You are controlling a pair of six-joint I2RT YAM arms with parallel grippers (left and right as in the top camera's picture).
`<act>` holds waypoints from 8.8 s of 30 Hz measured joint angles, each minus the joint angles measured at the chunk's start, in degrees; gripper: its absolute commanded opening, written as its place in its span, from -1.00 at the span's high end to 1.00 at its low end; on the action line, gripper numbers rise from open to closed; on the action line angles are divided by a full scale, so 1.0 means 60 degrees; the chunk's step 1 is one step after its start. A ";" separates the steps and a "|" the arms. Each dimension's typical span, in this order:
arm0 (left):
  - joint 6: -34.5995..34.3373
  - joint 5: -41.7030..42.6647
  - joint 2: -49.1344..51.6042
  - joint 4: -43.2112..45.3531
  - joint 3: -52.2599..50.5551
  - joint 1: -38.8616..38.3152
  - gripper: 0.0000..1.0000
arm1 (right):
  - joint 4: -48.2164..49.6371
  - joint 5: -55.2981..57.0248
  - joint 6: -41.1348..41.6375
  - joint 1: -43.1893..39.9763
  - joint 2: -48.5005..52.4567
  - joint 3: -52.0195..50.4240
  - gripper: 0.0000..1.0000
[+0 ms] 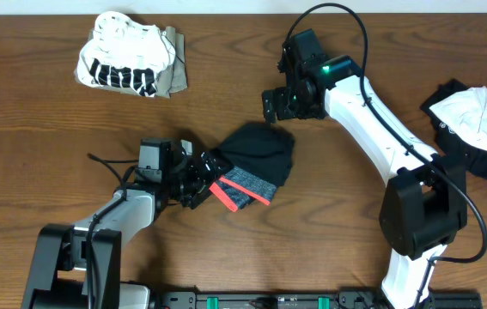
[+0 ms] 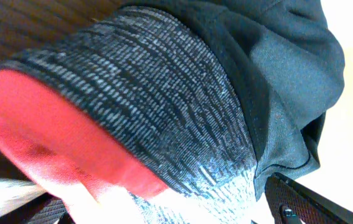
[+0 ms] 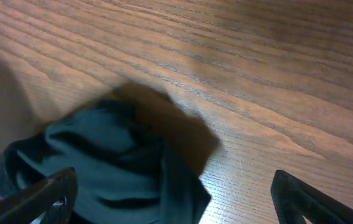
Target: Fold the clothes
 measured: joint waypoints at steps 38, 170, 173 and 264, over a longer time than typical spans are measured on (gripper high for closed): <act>0.0131 0.0433 0.0168 0.0262 -0.0029 0.0725 -0.85 | -0.0605 0.0208 0.0634 0.0055 0.1424 -0.1373 -0.55; 0.0510 -0.5519 0.0973 0.2510 0.6295 0.1137 0.88 | -0.3002 0.1155 0.1311 -0.1548 0.0532 -0.1716 -0.74; 0.0240 -0.5617 0.1923 0.2645 0.7071 0.1483 0.88 | -0.3085 0.1151 0.1311 -0.1548 0.0532 -0.1716 -0.74; 0.8765 -0.8470 0.5839 0.4342 0.8444 0.1679 0.84 | -0.3504 0.0922 0.0969 -0.0911 0.0532 -0.1752 -0.77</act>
